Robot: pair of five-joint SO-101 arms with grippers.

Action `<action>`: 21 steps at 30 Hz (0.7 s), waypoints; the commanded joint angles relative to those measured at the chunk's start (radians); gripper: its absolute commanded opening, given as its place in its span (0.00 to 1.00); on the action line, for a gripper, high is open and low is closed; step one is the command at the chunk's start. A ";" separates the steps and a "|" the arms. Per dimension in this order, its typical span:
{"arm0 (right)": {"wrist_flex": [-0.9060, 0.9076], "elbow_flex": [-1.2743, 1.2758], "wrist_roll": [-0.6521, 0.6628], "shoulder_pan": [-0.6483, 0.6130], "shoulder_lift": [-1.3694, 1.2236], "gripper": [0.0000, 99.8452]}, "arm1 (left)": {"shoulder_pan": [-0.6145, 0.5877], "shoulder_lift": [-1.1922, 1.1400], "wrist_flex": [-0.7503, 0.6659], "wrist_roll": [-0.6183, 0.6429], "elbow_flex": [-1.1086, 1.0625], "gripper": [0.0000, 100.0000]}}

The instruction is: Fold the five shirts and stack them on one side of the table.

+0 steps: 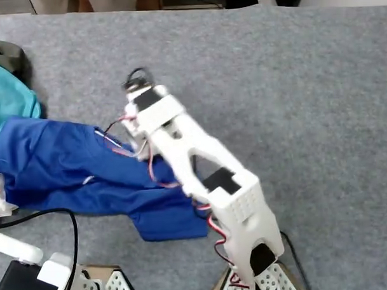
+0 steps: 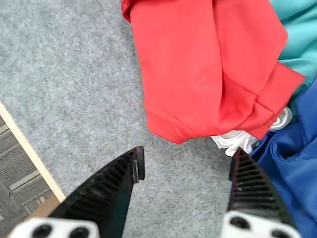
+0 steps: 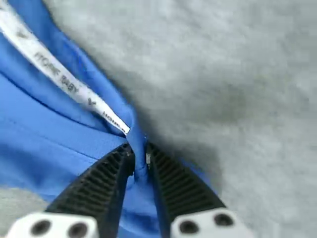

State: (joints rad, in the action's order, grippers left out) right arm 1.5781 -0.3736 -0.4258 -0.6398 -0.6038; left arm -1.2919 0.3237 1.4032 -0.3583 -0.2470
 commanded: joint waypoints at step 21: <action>0.101 0.068 0.517 1.096 0.286 0.00 | 0.442 0.030 0.002 0.046 -0.215 0.28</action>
State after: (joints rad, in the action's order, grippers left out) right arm 1.7223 -0.3199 0.0284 0.3284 -0.3874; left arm -0.9666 0.3237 1.4032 -0.3583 -0.4419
